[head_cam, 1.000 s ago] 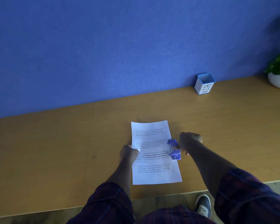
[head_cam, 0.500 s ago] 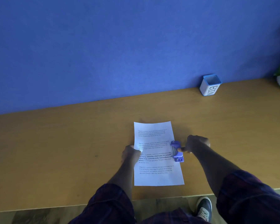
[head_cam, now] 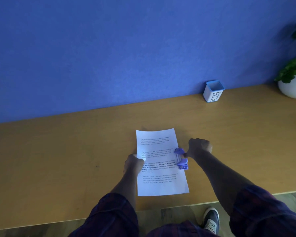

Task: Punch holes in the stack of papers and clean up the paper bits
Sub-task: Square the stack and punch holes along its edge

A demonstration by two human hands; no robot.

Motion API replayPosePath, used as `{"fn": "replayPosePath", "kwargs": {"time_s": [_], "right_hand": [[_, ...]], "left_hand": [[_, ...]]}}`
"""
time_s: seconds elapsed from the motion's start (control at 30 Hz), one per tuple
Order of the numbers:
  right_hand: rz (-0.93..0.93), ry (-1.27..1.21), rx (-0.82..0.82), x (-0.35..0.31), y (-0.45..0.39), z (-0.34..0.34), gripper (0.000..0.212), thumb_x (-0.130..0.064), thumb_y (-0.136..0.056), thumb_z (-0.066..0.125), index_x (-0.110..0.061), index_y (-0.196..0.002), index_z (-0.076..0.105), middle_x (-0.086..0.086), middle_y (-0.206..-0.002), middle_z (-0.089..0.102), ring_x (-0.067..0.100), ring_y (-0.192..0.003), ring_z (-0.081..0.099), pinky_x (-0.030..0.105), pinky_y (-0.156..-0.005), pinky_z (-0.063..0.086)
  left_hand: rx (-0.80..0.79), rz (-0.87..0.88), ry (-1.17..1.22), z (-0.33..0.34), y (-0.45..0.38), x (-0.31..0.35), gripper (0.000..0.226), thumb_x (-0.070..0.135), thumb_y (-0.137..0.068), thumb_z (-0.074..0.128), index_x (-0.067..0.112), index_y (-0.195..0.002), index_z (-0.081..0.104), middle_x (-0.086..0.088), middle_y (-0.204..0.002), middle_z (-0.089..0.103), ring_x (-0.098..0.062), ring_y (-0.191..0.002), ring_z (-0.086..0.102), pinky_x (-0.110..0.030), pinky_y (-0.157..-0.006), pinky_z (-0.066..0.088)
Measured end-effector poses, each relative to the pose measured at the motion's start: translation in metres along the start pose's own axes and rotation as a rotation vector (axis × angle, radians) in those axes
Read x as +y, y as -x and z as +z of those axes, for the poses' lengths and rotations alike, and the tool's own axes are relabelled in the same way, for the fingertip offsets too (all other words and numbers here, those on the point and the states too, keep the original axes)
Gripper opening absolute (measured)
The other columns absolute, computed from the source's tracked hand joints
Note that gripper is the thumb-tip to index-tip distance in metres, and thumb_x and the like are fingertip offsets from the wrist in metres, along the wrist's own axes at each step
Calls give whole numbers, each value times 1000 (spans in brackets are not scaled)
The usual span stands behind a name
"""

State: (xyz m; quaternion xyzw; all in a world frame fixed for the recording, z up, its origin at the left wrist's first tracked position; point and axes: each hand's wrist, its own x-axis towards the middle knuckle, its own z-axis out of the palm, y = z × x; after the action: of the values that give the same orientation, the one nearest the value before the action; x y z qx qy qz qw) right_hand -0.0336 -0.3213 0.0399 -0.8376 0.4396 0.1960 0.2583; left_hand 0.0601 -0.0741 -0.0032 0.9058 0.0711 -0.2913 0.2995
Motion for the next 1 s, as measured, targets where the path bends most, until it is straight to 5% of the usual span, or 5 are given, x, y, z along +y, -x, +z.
{"fn": "replayPosePath", "kwargs": {"time_s": [0.1, 0.4, 0.73, 1.0], "right_hand": [[-110, 256, 76, 4, 6, 7, 45, -60, -73, 67, -24, -100, 65, -1, -94, 70, 24, -86, 65, 29, -67, 44], [-90, -127, -7, 27, 21, 33, 25, -37, -79, 50, -20, -85, 68, -2, -79, 70, 23, -76, 66, 27, -64, 43], [-89, -367, 3, 42, 8, 33, 19, -24, -88, 64, -17, -71, 65, 8, -76, 71, 31, -79, 72, 30, -67, 47], [-59, -412, 73, 63, -11, 23, 11, -28, -92, 63, -22, -93, 72, 10, -94, 72, 32, -88, 68, 36, -77, 54]], "left_hand": [[-3, 11, -11, -2, 1, 0, 24, 22, -88, 61, 23, -108, 74, 4, -88, 73, -17, -73, 67, -23, -56, 48], [-27, 34, 25, -3, 3, -2, 27, 24, -87, 65, 20, -112, 75, -2, -98, 75, -25, -89, 72, -35, -79, 60], [68, 77, 78, -4, 13, -9, 37, 13, -90, 57, 21, -122, 73, -2, -112, 76, -23, -87, 71, -29, -69, 58], [175, -12, 66, -15, 16, -25, 45, 12, -87, 45, 26, -124, 67, -2, -113, 74, -26, -87, 70, -37, -80, 61]]}}
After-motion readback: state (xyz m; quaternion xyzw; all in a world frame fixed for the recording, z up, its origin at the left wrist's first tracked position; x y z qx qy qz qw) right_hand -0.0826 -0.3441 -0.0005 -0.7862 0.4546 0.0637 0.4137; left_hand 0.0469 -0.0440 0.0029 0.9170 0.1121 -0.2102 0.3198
